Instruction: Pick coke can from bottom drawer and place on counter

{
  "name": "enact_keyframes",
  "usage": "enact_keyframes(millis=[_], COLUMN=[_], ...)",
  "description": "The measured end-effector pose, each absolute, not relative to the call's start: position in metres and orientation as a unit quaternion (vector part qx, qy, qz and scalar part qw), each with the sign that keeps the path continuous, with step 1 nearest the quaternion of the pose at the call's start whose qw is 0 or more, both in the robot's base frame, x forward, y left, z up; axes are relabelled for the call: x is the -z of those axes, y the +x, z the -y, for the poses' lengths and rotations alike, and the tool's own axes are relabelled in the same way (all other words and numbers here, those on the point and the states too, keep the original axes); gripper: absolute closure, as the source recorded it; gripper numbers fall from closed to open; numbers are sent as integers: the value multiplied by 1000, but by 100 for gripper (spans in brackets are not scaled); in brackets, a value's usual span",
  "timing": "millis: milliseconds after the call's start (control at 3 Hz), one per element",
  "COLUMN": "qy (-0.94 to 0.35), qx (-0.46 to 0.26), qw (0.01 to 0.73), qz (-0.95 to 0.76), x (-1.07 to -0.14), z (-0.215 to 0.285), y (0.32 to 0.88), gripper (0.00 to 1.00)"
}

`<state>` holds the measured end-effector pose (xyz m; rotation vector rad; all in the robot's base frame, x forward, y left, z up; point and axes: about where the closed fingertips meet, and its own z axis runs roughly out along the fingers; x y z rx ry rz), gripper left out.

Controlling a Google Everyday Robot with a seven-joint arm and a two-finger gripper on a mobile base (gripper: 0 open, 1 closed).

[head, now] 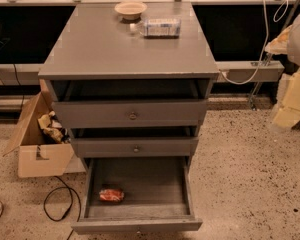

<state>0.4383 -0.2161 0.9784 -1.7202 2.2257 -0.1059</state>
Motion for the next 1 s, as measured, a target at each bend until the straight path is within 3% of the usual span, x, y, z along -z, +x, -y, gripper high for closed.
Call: enact_keyframes(millis=[333,1000], qy=[-603,-593], qx=[37,-93], qw=[163,210], qz=[-780,-772], x=[-978,-865], z=[216,140], y=[438,466], gripper=[0,0])
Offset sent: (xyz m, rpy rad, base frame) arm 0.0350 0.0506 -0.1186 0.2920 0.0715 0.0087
